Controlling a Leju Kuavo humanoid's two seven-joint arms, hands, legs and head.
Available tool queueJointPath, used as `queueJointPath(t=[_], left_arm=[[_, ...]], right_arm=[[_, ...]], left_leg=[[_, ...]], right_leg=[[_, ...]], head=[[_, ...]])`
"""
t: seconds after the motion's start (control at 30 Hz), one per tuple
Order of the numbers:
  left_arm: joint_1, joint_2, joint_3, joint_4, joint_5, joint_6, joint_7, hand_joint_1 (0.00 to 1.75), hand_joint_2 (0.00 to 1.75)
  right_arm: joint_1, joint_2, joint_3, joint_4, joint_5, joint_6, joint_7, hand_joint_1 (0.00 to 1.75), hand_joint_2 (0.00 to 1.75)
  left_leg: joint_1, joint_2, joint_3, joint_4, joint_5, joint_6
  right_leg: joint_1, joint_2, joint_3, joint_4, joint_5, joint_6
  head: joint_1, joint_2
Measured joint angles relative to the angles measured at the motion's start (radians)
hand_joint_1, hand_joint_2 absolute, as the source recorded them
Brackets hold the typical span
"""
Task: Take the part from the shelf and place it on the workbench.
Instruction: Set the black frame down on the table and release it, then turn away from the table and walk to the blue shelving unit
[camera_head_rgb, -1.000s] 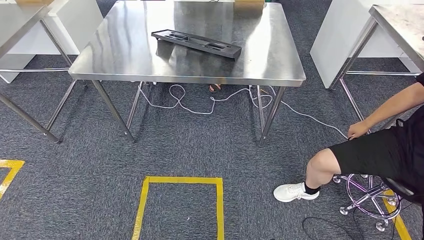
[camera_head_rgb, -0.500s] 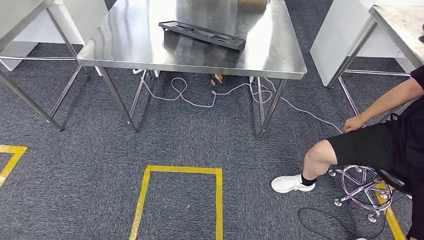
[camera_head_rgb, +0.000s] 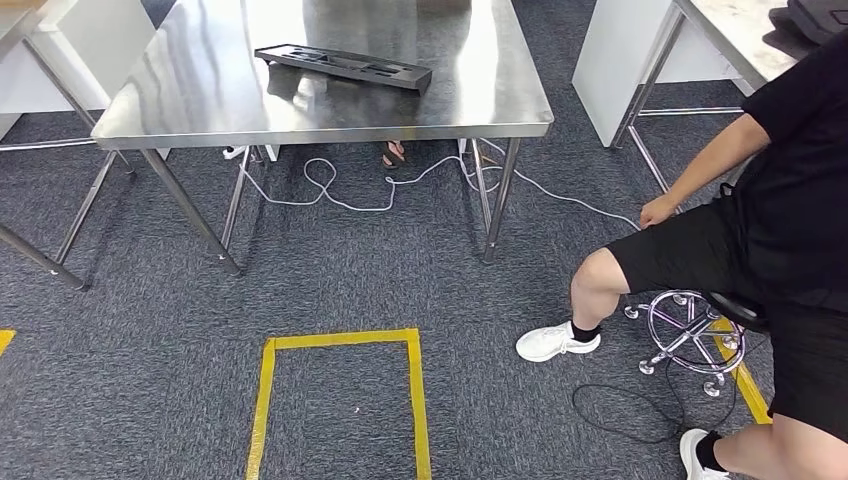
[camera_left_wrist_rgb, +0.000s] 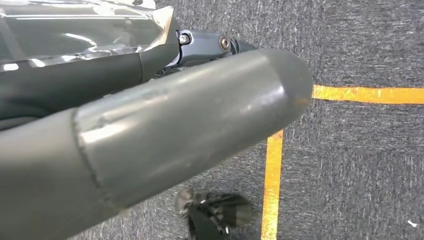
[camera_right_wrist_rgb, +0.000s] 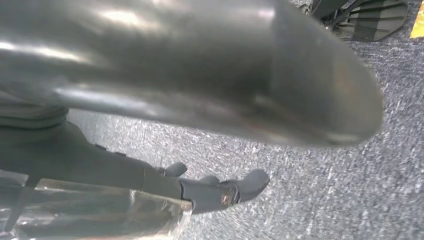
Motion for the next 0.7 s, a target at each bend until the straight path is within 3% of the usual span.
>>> queueJointPath(t=[0.03, 0.07, 0.1, 0.17, 0.2, 0.23, 0.3, 0.37, 0.43, 0.5, 0.57, 0.6, 0.63, 0.7], left_arm=[[0.004, 0.001, 0.000, 0.000, -0.002, 0.001, -0.002, 0.00, 0.00], [0.007, 0.002, 0.000, 0.000, -0.004, 0.001, -0.003, 0.00, 0.00], [0.009, 0.002, 0.000, 0.001, -0.006, 0.001, -0.005, 0.00, 0.00], [0.011, 0.004, 0.000, 0.001, -0.007, 0.001, -0.008, 0.00, 0.00], [0.012, 0.005, 0.000, 0.001, -0.007, 0.001, -0.010, 0.00, 0.00], [0.013, 0.006, 0.000, 0.001, -0.007, 0.001, -0.011, 0.00, 0.00], [0.016, 0.006, 0.000, 0.001, -0.008, 0.002, -0.014, 0.00, 0.00], [0.020, 0.005, 0.000, 0.002, -0.008, 0.002, -0.015, 0.00, 0.00], [0.022, 0.003, 0.000, 0.002, -0.008, 0.004, -0.016, 0.00, 0.00], [0.026, 0.004, 0.000, 0.002, -0.008, 0.005, -0.017, 0.00, 0.00], [0.030, 0.004, 0.000, 0.002, -0.008, 0.006, -0.016, 0.00, 0.00], [0.030, 0.004, 0.000, 0.002, -0.008, 0.006, -0.014, 0.00, 0.00], [0.030, 0.004, 0.000, 0.002, -0.008, 0.007, -0.012, 0.00, 0.00], [0.029, 0.003, 0.000, 0.002, -0.008, 0.008, -0.007, 0.00, 0.00]], right_arm=[[0.000, 0.001, 0.000, 0.000, 0.000, 0.001, 0.002, 0.00, 0.00], [0.001, 0.001, 0.000, 0.001, 0.000, 0.002, 0.003, 0.00, 0.00], [0.001, 0.002, 0.000, 0.002, 0.000, 0.003, 0.004, 0.00, 0.00], [0.001, 0.002, 0.000, 0.003, 0.000, 0.005, 0.006, 0.00, 0.00], [0.000, 0.002, 0.000, 0.003, 0.000, 0.006, 0.006, 0.00, 0.00], [-0.002, 0.002, 0.000, 0.004, 0.000, 0.006, 0.007, 0.00, 0.00], [-0.005, 0.003, 0.000, 0.004, 0.002, 0.006, 0.008, 0.00, 0.00], [-0.004, 0.002, 0.001, 0.004, 0.003, 0.006, 0.008, 0.00, 0.00], [0.000, 0.002, 0.001, 0.005, 0.006, 0.006, 0.010, 0.00, 0.00], [-0.002, 0.003, 0.001, 0.005, 0.010, 0.006, 0.013, 0.00, 0.00], [-0.004, 0.003, 0.002, 0.005, 0.013, 0.007, 0.017, 0.00, 0.00], [-0.003, 0.003, 0.002, 0.005, 0.014, 0.008, 0.020, 0.00, 0.00], [-0.001, 0.003, 0.002, 0.005, 0.016, 0.008, 0.022, 0.00, 0.00], [-0.001, 0.003, 0.003, 0.005, 0.019, 0.009, 0.025, 0.00, 0.00]], left_leg=[[0.001, -0.006, -0.027, 0.068, -0.030, -0.002], [0.001, -0.009, -0.043, 0.110, -0.041, -0.004], [0.002, -0.010, -0.041, 0.115, -0.033, -0.004], [0.006, -0.024, 0.015, 0.014, 0.031, 0.000], [0.009, -0.049, 0.052, -0.058, 0.062, 0.002], [0.011, -0.072, 0.081, -0.117, 0.080, 0.004], [0.009, -0.097, 0.100, -0.166, 0.087, 0.008], [0.006, -0.075, 0.096, -0.171, 0.092, 0.019], [0.006, -0.049, 0.093, -0.180, 0.104, 0.036], [0.003, -0.019, 0.087, -0.184, 0.111, 0.047], [-0.001, 0.013, 0.080, -0.184, 0.114, 0.050], [-0.002, 0.028, 0.078, -0.184, 0.115, 0.050], [-0.002, 0.041, 0.077, -0.184, 0.116, 0.050], [-0.004, 0.065, 0.079, -0.183, 0.117, 0.046]], right_leg=[[0.001, 0.009, -0.003, 0.001, 0.002, -0.002], [0.003, 0.019, -0.006, 0.002, 0.004, -0.004], [0.003, 0.030, -0.007, 0.004, 0.005, -0.004], [0.003, 0.052, -0.009, 0.010, 0.006, -0.003], [0.004, 0.063, -0.012, 0.014, 0.006, -0.001], [0.007, 0.074, -0.017, 0.021, 0.006, 0.002], [0.009, 0.094, -0.034, 0.029, 0.011, 0.016], [0.008, 0.109, -0.052, 0.031, 0.018, 0.034], [0.009, 0.076, -0.079, 0.070, -0.003, 0.037], [0.009, 0.027, -0.137, 0.190, -0.064, 0.029], [0.006, 0.012, -0.190, 0.314, -0.113, 0.030], [0.006, 0.009, -0.191, 0.332, -0.117, 0.036], [0.005, 0.004, -0.166, 0.304, -0.105, 0.045], [0.004, -0.031, -0.069, 0.157, -0.062, 0.058]], head=[[0.000, 0.000], [0.000, 0.000], [0.000, 0.000], [0.000, 0.000], [0.000, 0.000], [0.001, 0.000], [0.002, 0.000], [0.002, 0.000], [0.005, 0.000], [0.009, 0.000], [0.011, 0.000], [0.011, 0.000], [0.011, 0.000], [0.012, 0.000]])
